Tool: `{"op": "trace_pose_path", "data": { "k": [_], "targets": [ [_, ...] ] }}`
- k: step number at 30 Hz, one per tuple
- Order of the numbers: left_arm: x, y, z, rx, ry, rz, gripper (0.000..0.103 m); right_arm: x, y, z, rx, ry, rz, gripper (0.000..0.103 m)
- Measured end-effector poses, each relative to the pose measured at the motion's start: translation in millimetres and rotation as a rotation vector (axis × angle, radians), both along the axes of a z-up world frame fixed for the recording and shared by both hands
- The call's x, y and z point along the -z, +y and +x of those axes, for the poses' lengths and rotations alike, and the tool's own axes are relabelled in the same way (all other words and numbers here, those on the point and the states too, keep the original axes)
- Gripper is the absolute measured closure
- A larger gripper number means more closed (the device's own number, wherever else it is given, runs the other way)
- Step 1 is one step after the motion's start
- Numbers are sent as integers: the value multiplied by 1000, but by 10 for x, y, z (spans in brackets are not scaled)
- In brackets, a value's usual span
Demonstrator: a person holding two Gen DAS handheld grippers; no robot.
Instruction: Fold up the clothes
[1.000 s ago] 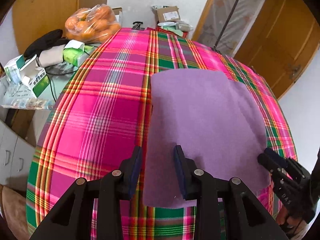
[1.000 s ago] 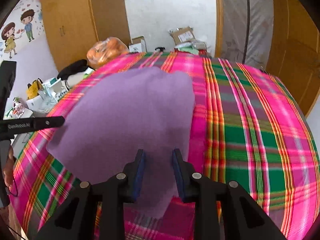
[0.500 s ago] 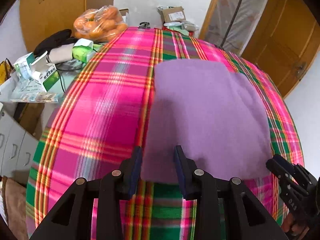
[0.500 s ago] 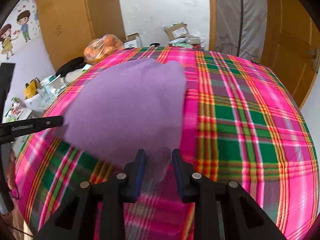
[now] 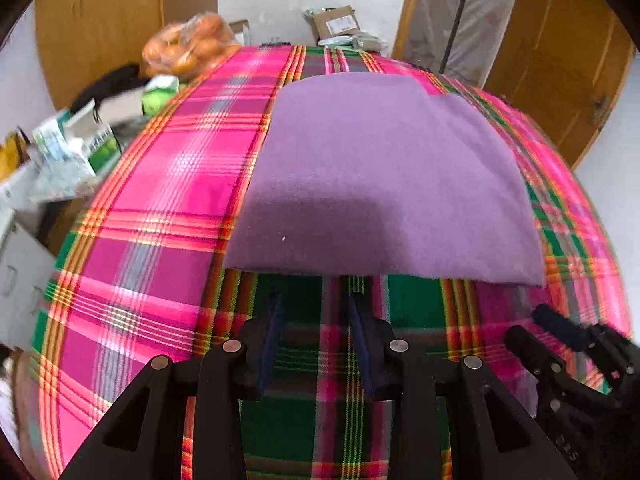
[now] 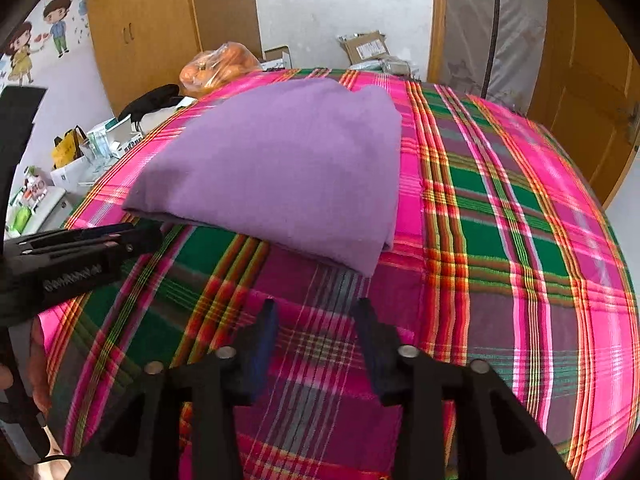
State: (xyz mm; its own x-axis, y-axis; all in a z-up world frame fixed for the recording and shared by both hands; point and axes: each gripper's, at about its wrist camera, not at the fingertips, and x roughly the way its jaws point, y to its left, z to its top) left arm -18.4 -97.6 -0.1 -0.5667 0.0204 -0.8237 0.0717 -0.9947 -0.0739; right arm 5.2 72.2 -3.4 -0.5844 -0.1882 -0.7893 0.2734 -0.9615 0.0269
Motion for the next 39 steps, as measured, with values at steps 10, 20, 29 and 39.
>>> {"op": "trace_pose_path", "data": {
  "k": [10,20,29,39],
  "targets": [
    [20,172,29,15,57,-40,61,18,-9,-46,35,17,27,45],
    [56,203,-21,19,90,-47,50,33,-12,-123,38,12,26,38],
    [71,251,-93,20,82,-54,39,42,4,-208,33,8,25,35],
    [81,300,-126,-1,76,-57,33,46,77,-277,58,8,29,34]
  ]
}}
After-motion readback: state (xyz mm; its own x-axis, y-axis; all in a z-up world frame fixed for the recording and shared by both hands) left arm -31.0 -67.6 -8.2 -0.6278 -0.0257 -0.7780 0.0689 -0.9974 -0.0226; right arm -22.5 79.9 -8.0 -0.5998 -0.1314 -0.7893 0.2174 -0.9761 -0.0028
